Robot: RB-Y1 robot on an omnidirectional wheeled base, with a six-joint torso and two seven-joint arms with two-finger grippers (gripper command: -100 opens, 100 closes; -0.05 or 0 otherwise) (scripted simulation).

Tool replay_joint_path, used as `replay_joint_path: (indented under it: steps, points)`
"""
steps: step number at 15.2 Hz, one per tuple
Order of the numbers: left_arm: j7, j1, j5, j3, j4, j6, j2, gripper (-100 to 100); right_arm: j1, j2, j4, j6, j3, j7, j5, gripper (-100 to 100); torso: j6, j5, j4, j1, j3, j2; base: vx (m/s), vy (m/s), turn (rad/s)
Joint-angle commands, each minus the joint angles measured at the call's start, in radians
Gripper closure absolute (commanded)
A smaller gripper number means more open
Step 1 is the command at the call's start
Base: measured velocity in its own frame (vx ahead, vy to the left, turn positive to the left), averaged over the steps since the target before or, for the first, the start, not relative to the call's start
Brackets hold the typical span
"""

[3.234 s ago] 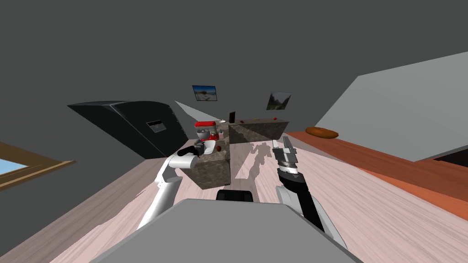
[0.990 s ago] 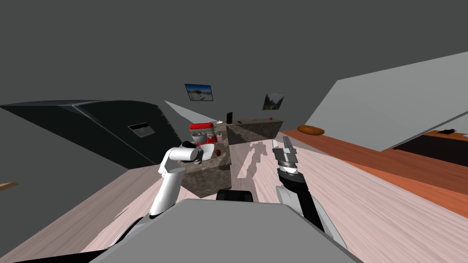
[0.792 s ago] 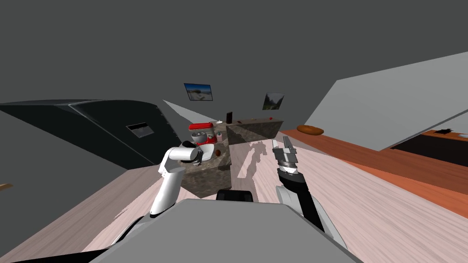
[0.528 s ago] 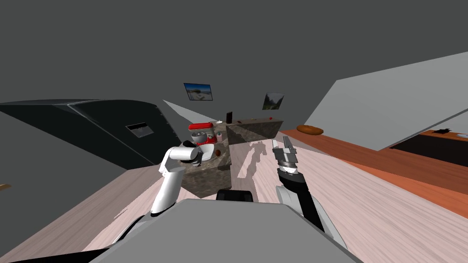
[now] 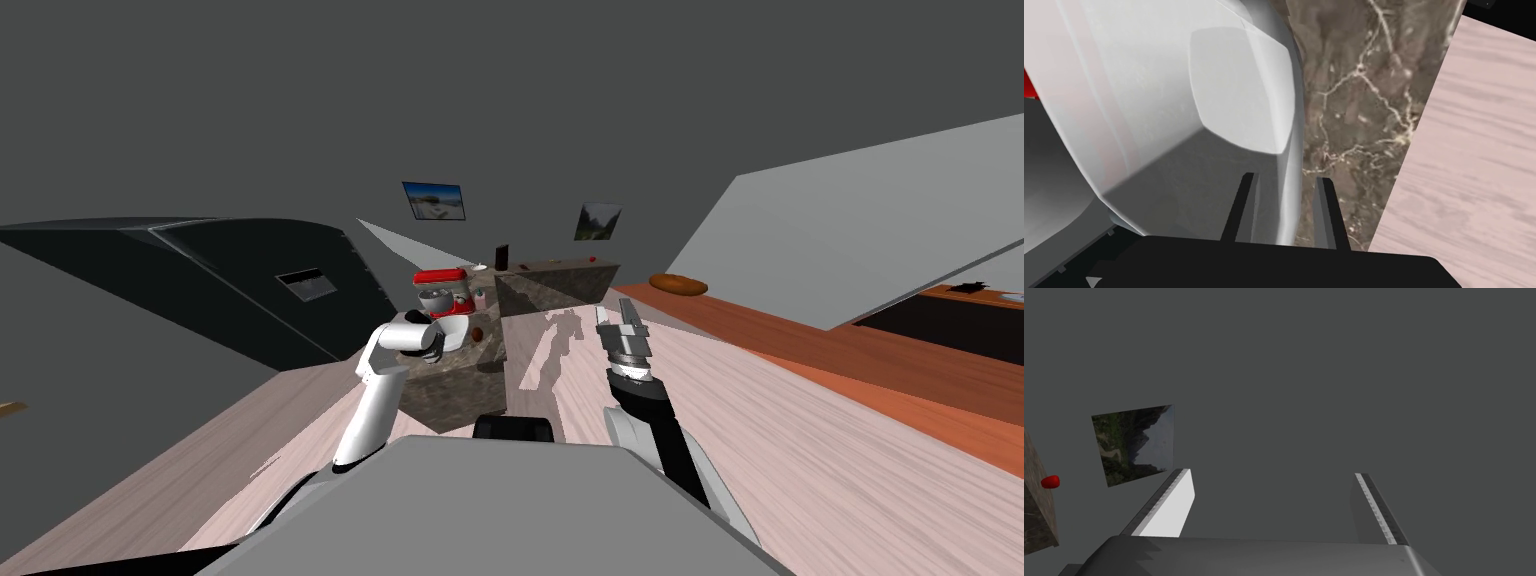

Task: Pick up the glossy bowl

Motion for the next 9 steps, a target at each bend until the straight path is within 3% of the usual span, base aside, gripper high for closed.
replay_joint_path:
  steps: [1,3,4,8,9]
  points:
    - [0.000,0.000,0.000,0.000,0.000,0.000,0.000,100,0.000,0.000,0.000,0.000,0.000,0.000,0.000,0,0.000,0.000,0.000,0.000,0.000,0.000,0.000,0.000,0.000]
    - [0.000,0.000,0.000,0.000,0.000,0.001,0.000,100,0.000,0.000,0.000,0.000,0.000,0.000,0.000,0,0.000,0.000,0.000,0.000,0.000,0.000,0.000,0.000,0.000]
    - [0.004,-0.001,0.004,0.002,-0.035,0.036,0.002,100,0.000,0.000,0.000,0.000,0.000,0.000,0.000,0,0.000,0.000,0.000,0.000,0.000,0.000,0.000,0.000,0.000]
    - [0.009,-0.001,0.010,0.007,-0.084,0.087,0.005,100,0.000,0.000,0.000,0.000,0.000,0.000,0.000,0,0.000,-0.001,0.001,-0.001,0.001,0.001,0.006,0.000,-0.002]
    - [0.007,0.001,0.008,0.005,-0.065,0.064,0.004,100,0.000,0.000,0.000,0.000,0.000,0.000,0.000,0,0.000,-0.001,0.002,-0.001,0.001,0.001,0.000,0.000,0.000]
